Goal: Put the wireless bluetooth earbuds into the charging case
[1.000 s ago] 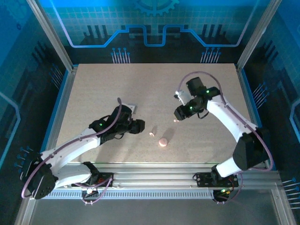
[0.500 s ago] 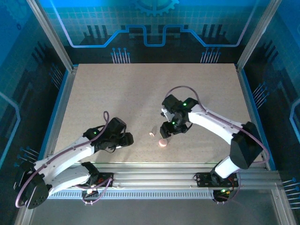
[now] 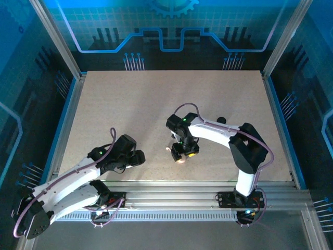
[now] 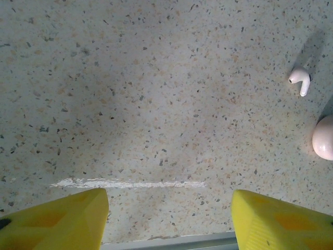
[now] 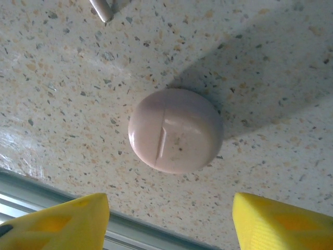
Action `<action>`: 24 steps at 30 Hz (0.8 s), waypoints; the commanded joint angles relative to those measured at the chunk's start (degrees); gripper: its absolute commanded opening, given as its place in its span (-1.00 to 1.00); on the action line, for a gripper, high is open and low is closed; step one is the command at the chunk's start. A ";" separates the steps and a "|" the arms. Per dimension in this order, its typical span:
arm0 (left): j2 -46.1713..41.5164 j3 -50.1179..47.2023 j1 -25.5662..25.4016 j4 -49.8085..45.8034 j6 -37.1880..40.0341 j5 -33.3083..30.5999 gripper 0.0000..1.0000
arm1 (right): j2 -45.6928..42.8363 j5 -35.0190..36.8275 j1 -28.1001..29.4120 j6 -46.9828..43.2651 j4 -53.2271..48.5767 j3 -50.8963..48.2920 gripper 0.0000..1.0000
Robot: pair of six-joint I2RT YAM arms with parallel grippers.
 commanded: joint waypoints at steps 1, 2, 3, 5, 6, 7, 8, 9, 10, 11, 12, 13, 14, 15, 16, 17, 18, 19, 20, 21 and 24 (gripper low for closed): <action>-0.88 -0.90 0.39 -0.37 -0.38 -1.12 0.28 | 1.68 -0.52 0.63 1.05 -0.79 1.50 0.31; -0.88 -1.04 0.46 -0.30 -0.48 -1.12 0.28 | 2.05 -0.51 0.70 1.02 -0.63 1.39 0.32; -0.88 -1.20 0.43 -0.16 -0.52 -1.05 0.28 | 2.25 -0.58 0.64 1.01 -0.50 1.37 0.32; -0.88 -1.48 0.46 0.15 -0.47 -0.85 0.28 | 2.92 -1.06 0.67 0.85 0.00 1.37 0.32; -0.80 -1.49 0.43 0.15 -0.47 -0.98 0.28 | 3.46 -1.43 0.71 0.76 0.35 1.49 0.32; -0.79 -1.55 0.48 0.13 -0.47 -0.95 0.28 | 3.80 -1.59 0.71 0.62 0.46 1.67 0.32; -0.79 -1.54 0.52 0.15 -0.48 -1.03 0.28 | 4.26 -1.72 0.65 0.50 0.56 1.88 0.32; -0.73 -1.48 0.52 0.06 -0.47 -1.03 0.28 | 4.70 -1.81 0.64 0.33 0.64 2.19 0.31; -0.79 -1.49 0.51 0.06 -0.47 -1.03 0.28 | 5.03 -1.81 0.67 0.24 0.69 2.33 0.31; -0.79 -1.49 0.51 0.07 -0.47 -1.07 0.28 | 5.28 -1.84 0.63 0.15 0.80 2.41 0.31; -0.79 -1.49 0.61 0.04 -0.47 -0.95 0.28 | 5.64 -1.93 0.57 0.11 0.90 2.51 0.31; -0.79 -1.49 0.64 0.13 -0.34 -0.94 0.28 | 5.95 -1.84 0.58 -0.03 0.91 2.51 0.31; -0.88 -1.49 0.60 0.38 -0.15 -0.86 0.28 | 6.21 -1.77 0.59 -0.04 1.00 2.38 0.31; -1.01 -1.49 0.62 0.70 -0.04 -1.04 0.28 | 6.53 -1.82 0.59 -0.04 1.30 2.21 0.30; -1.10 -1.49 0.60 0.92 -0.08 -1.15 0.28 | 6.86 -1.94 0.59 -0.04 1.43 2.08 0.30; -1.15 -1.49 0.60 1.24 -0.20 -1.28 0.28 | 7.23 -1.91 0.55 -0.12 1.44 2.07 0.29; -1.23 -1.40 0.60 1.52 -0.12 -1.37 0.28 | 7.53 -1.61 0.57 -0.12 1.44 2.16 0.28; -1.17 -1.40 0.61 1.80 -0.18 -1.35 0.28 | 7.85 -1.42 0.54 -0.20 1.52 2.15 0.27; -1.15 -1.40 0.60 1.96 -0.08 -1.29 0.27 | 8.03 -1.22 0.55 -0.16 1.73 2.08 0.26; -1.15 -1.48 0.60 2.21 -0.17 -1.25 0.27 | 8.07 -0.90 0.48 -0.21 2.08 1.92 0.23; -0.95 -1.75 0.60 2.81 -0.19 -0.78 0.27 | 8.47 -0.69 0.20 -0.21 2.76 1.54 0.14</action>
